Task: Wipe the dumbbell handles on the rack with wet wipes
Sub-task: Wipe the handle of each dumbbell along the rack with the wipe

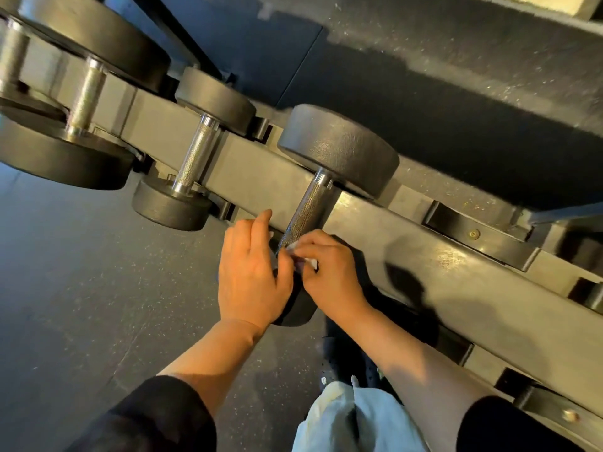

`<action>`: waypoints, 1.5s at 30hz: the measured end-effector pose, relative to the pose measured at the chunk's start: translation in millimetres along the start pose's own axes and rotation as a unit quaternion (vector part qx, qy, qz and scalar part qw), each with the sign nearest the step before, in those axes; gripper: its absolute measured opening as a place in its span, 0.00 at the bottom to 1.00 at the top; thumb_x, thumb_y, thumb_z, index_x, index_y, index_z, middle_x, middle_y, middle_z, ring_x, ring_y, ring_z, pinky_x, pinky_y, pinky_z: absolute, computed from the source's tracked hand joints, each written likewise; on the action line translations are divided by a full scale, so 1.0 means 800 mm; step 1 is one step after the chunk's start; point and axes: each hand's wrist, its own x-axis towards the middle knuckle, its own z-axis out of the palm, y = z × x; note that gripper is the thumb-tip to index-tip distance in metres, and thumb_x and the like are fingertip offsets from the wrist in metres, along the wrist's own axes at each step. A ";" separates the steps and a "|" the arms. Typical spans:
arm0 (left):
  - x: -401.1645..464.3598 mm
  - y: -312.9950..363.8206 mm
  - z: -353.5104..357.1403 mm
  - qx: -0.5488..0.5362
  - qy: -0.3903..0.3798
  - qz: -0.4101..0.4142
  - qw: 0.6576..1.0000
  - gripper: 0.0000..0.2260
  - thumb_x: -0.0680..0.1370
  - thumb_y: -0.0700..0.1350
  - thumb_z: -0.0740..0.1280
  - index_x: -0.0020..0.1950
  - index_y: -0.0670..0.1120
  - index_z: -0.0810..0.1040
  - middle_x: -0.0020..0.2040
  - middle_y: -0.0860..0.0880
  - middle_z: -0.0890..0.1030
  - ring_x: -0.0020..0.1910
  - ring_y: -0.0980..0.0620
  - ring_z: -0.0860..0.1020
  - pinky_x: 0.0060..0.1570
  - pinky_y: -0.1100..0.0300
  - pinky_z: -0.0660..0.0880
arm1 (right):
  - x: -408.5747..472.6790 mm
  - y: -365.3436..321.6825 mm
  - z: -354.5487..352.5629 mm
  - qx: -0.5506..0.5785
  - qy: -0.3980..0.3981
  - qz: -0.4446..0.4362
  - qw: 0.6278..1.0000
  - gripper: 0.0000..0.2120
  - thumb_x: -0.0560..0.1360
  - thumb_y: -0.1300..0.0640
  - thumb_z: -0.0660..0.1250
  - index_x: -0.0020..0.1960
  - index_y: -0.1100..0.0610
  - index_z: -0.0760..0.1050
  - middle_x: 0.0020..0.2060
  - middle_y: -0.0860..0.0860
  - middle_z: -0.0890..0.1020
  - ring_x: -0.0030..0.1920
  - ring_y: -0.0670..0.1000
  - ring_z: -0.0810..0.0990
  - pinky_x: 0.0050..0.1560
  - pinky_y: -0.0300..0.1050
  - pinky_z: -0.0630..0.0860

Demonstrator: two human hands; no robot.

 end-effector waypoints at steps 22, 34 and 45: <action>-0.004 -0.005 -0.002 -0.054 -0.020 0.003 0.998 0.23 0.73 0.48 0.61 0.66 0.39 0.70 0.48 0.45 0.72 0.47 0.52 0.67 0.47 0.64 0.62 | 0.034 -0.006 -0.013 -0.198 0.119 -0.103 0.967 0.13 0.72 0.67 0.65 0.55 0.64 0.80 0.52 0.55 0.82 0.52 0.53 0.77 0.55 0.37 0.73; 0.028 -0.073 -0.016 -0.293 -0.024 0.025 0.956 0.23 0.75 0.48 0.61 0.68 0.41 0.66 0.53 0.52 0.67 0.53 0.58 0.66 0.53 0.69 0.64 | 0.025 -0.056 0.012 -0.159 0.076 0.039 0.983 0.15 0.66 0.75 0.67 0.48 0.61 0.83 0.48 0.54 0.84 0.51 0.52 0.78 0.54 0.44 0.76; 0.039 -0.101 0.009 -0.300 -0.097 0.002 0.949 0.22 0.73 0.43 0.67 0.65 0.40 0.69 0.57 0.41 0.72 0.56 0.45 0.69 0.54 0.52 0.69 | 0.066 -0.059 0.011 -0.477 0.047 0.010 0.877 0.16 0.64 0.72 0.73 0.51 0.61 0.82 0.52 0.56 0.82 0.55 0.58 0.77 0.55 0.46 0.75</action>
